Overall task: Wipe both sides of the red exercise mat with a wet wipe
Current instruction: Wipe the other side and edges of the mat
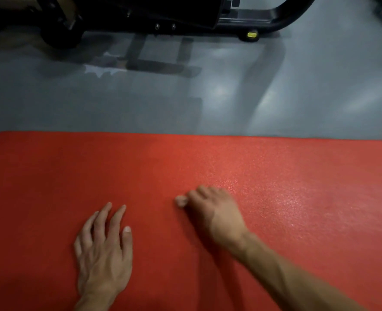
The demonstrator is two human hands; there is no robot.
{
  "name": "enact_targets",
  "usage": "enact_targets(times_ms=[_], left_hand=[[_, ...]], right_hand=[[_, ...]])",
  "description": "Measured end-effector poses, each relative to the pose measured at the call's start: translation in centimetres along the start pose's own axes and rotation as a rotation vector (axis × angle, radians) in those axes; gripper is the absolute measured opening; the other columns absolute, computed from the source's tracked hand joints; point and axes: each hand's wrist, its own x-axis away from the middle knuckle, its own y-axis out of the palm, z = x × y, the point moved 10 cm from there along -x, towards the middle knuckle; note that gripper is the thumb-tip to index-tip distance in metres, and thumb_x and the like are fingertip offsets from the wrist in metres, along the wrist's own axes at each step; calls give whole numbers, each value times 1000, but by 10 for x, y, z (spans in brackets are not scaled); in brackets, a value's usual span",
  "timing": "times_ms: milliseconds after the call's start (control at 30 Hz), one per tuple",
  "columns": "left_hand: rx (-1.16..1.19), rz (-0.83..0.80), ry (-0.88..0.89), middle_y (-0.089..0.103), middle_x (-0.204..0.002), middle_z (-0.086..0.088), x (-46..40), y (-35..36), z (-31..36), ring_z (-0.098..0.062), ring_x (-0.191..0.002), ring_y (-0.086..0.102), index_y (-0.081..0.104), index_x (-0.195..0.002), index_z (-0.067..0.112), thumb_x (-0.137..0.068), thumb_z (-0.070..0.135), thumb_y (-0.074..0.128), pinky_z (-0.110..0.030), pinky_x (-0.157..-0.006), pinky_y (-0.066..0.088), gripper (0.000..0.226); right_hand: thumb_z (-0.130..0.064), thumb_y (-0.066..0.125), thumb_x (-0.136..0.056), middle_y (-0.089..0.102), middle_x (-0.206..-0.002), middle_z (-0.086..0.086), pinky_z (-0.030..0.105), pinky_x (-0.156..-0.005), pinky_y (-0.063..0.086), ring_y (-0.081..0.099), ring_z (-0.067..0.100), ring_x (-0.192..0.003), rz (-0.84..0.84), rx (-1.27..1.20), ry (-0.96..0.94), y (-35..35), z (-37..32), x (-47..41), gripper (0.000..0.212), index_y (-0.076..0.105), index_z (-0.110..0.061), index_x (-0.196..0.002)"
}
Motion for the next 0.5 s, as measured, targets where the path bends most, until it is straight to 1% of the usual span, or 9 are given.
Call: enact_targets(times_ms=[67,133,200,267,333,400,433,467,500], left_hand=[[-4,13,6,44,-155,0,-1,0,1,-30,-140,39,57,-143,28,-95,45,35,-59,-106,35,55],[-10,19,7,45,-155,0,0,-1,1,-31,-140,40,57,-143,28,-95,45,36,-58,-106,35,55],[-10,27,11,46,-154,-1,-1,-1,1,-31,-139,41,58,-142,28,-94,44,37,-57,-107,34,55],[-7,39,25,47,-153,-2,-1,-2,2,-32,-139,42,59,-142,26,-94,44,38,-56,-106,34,55],[-11,54,33,48,-153,-3,0,-4,2,-33,-138,43,59,-142,26,-94,43,39,-56,-106,35,55],[-12,70,40,48,-153,-3,1,-5,2,-33,-138,43,60,-142,25,-93,42,40,-56,-106,35,55],[-9,75,43,48,-153,-3,1,-6,2,-33,-138,43,60,-141,25,-93,41,40,-57,-106,35,55],[-6,80,45,48,-153,-3,1,-5,3,-33,-138,44,60,-141,25,-93,41,40,-57,-106,35,54],[-1,84,44,48,-153,-3,2,-6,2,-33,-137,44,61,-141,25,-93,40,41,-57,-106,35,54]], right_hand=[[-30,56,-99,54,-81,1,42,-61,42,54,30,-72,57,71,171,-24,67,5,10,48,-28,-95],[-28,60,-97,56,-76,5,38,-58,34,52,33,-69,126,145,410,-52,125,17,17,48,-22,-88],[-20,65,-94,57,-68,7,34,-57,28,51,33,-63,183,123,544,-59,134,21,19,48,-19,-85],[-14,67,-92,58,-68,6,34,-56,31,52,32,-61,183,58,458,-35,89,6,17,51,-20,-89],[-13,66,-87,62,-75,-2,33,-59,38,55,26,-65,96,-10,201,2,13,-15,21,55,-25,-99],[-22,63,-90,67,-85,-8,34,-66,41,58,21,-73,-71,35,-88,39,-54,-24,23,57,-28,-112],[-27,60,-95,67,-85,-8,34,-67,42,58,21,-74,-116,62,-163,46,-63,-27,19,54,-29,-113],[-29,61,-97,66,-80,-6,34,-65,41,59,22,-71,-100,65,-160,41,-50,-33,17,51,-30,-110],[-28,65,-96,64,-74,-3,34,-60,39,59,24,-66,-38,76,-91,26,-24,-39,21,48,-30,-107]])
